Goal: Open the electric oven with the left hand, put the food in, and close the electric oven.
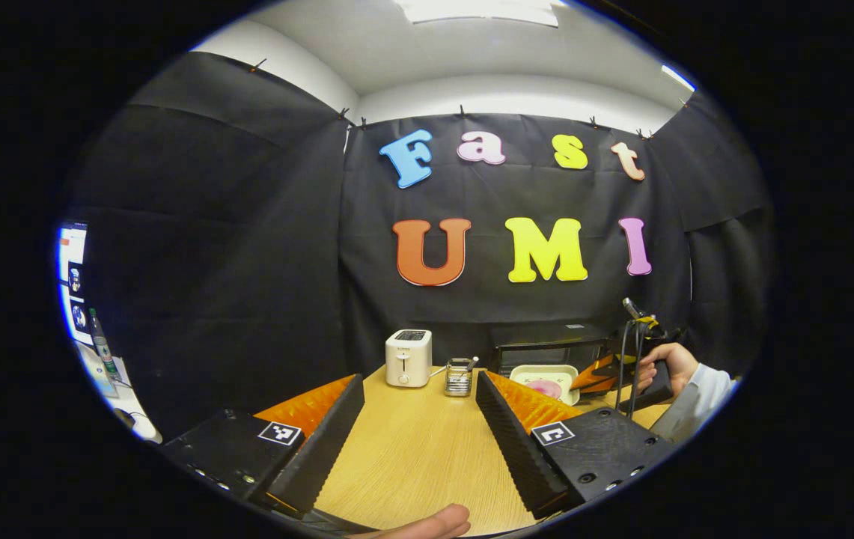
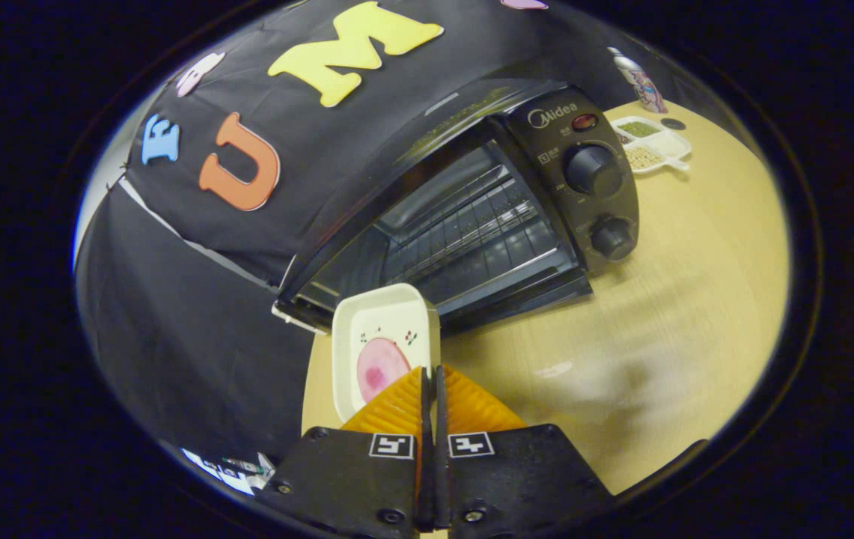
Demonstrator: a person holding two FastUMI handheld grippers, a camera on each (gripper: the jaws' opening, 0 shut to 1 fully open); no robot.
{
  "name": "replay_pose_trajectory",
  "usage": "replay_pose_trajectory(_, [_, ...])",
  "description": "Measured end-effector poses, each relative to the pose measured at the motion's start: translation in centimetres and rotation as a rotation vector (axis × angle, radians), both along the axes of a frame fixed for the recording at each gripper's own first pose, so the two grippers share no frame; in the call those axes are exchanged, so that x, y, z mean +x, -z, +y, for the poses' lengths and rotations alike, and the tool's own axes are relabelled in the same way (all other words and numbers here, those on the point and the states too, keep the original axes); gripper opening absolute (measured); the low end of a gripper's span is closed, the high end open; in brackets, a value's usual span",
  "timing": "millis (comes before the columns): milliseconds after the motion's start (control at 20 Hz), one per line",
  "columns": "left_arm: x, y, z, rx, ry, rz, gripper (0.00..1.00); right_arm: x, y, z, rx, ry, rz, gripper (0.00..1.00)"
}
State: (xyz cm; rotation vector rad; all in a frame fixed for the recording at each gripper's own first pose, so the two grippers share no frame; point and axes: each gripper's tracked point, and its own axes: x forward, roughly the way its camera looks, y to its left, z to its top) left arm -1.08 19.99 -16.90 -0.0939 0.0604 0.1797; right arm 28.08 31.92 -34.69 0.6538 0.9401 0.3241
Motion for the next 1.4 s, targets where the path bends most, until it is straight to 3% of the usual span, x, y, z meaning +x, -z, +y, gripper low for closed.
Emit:
replay_pose_trajectory(100, [0.7,-0.2,-1.1,0.025,0.046,-0.013,0.95,2.7,0.7,-0.5,-0.035,0.062,-0.057,0.0])
replay_pose_trajectory(300, [1.8,0.4,-1.5,0.023,0.048,0.0,0.96,7.2,0.8,-1.3,-0.018,0.209,-0.166,0.04])
replay_pose_trajectory(450, [2.5,0.3,-2.0,0.018,0.055,0.002,0.96,10.3,1.4,-2.1,-0.065,0.289,-0.245,0.04])
replay_pose_trajectory(700, [3.2,0.1,-2.8,0.033,0.044,0.001,0.96,14.0,2.4,-1.8,-0.166,0.321,-0.323,0.01])
replay_pose_trajectory(800, [3.3,0.2,-2.8,0.023,0.035,0.011,0.96,14.9,2.9,-1.7,-0.234,0.314,-0.341,0.08])
replay_pose_trajectory(850, [3.1,0.2,-2.9,0.019,0.032,0.019,0.96,14.3,2.8,-2.0,-0.25,0.306,-0.338,0.02])
replay_pose_trajectory(950, [3.0,-0.1,-3.1,0.021,0.029,0.019,0.96,13.7,2.7,-2.2,-0.241,0.295,-0.336,0.02])
replay_pose_trajectory(1050, [2.8,-0.3,-3.4,0.016,0.031,0.022,0.96,12.7,1.8,-2.8,-0.25,0.284,-0.381,0.14])
replay_pose_trajectory(1100, [2.7,-0.2,-3.5,0.013,0.033,0.021,0.96,11.9,1.6,-3.5,-0.277,0.277,-0.396,0.26])
replay_pose_trajectory(1400, [2.2,0.0,-5.3,0.007,0.056,0.036,0.96,5.1,-0.8,-5.0,-0.278,0.198,-0.435,0.46])
